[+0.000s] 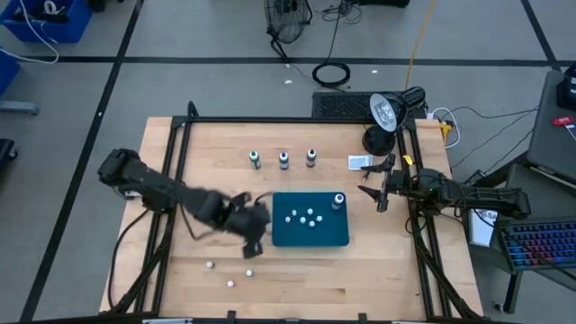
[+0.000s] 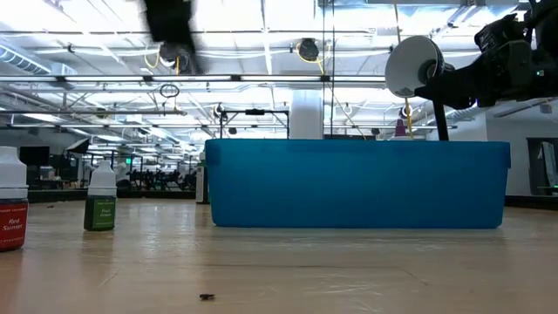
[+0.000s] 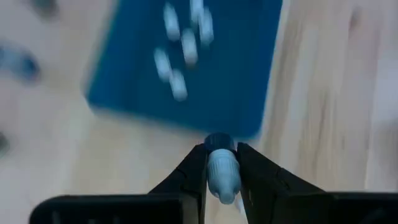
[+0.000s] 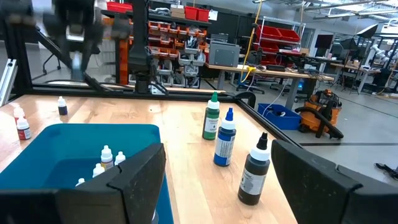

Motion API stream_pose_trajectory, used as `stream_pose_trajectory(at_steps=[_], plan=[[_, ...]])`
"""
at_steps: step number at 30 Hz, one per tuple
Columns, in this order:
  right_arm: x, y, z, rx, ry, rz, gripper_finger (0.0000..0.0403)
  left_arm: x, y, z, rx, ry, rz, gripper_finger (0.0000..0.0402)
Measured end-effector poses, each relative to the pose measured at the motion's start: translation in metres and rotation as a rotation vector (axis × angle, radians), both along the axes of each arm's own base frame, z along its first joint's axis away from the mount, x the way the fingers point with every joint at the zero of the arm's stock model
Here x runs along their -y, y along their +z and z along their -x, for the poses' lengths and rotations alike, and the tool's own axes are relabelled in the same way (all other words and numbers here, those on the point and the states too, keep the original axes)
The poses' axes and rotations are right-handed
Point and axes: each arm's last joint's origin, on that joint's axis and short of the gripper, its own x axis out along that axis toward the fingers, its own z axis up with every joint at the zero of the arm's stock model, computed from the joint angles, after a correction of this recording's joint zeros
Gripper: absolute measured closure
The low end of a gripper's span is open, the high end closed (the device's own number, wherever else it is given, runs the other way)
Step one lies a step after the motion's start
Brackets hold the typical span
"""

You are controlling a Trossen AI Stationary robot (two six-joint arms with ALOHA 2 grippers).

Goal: Pick & Place food coloring
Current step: Put the small purple food coloring bottle into the blue bin

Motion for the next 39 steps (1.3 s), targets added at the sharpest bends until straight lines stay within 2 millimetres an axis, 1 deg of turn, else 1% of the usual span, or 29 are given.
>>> stream_pose_trajectory(at_steps=[2,5,7,9,11,13,15,19,21,24,29,32,36,39], plan=[[0.000,0.000,0.000,0.000,0.000,0.000,0.0124,-0.014,0.015,-0.014,0.043,-0.020,-0.041,0.0335],[0.000,0.000,0.000,0.000,0.000,0.000,0.0124,-0.037,0.018,-0.033,0.007,-0.037,-0.107,0.0335],[0.000,0.000,0.000,0.000,0.000,0.000,0.0124,-0.055,0.010,-0.042,-0.061,-0.025,-0.132,0.0335],[0.000,0.000,0.000,0.001,0.000,0.000,0.0124,-0.073,-0.003,-0.050,-0.112,-0.005,-0.110,0.0335],[0.000,0.000,0.000,0.002,0.000,0.000,0.0124,-0.086,-0.018,-0.059,-0.146,0.018,-0.078,0.0335],[0.000,0.000,0.000,0.000,0.000,0.000,0.0124,-0.095,-0.034,-0.068,-0.181,0.018,-0.062,0.0335],[0.000,0.000,0.000,0.001,0.000,0.000,0.0124,-0.098,-0.049,-0.077,-0.199,0.011,-0.055,0.0335],[0.000,0.000,0.000,0.003,0.000,0.000,0.0124,-0.094,-0.071,-0.090,-0.199,-0.039,-0.016,0.0335],[0.000,0.000,0.000,0.000,0.000,0.000,0.0124,-0.087,-0.074,-0.094,-0.178,-0.080,0.006,0.0335],[0.000,0.000,0.000,0.000,0.000,0.000,0.0124,-0.076,-0.071,-0.099,-0.115,-0.132,0.006,0.0335],[0.000,0.000,0.000,0.001,0.000,0.000,0.0124,-0.054,-0.054,-0.104,-0.062,-0.214,-0.012,0.0335],[0.000,0.000,0.000,0.001,0.000,0.000,0.0124,-0.040,-0.051,-0.108,-0.051,-0.257,-0.020,0.0335],[0.000,0.000,0.000,0.002,0.000,0.000,0.0124,-0.028,-0.060,-0.113,-0.079,-0.284,-0.020,0.0335],[0.000,0.000,0.000,-0.003,0.000,0.000,0.0124,-0.026,-0.075,-0.119,-0.138,-0.286,-0.023,0.0335]])
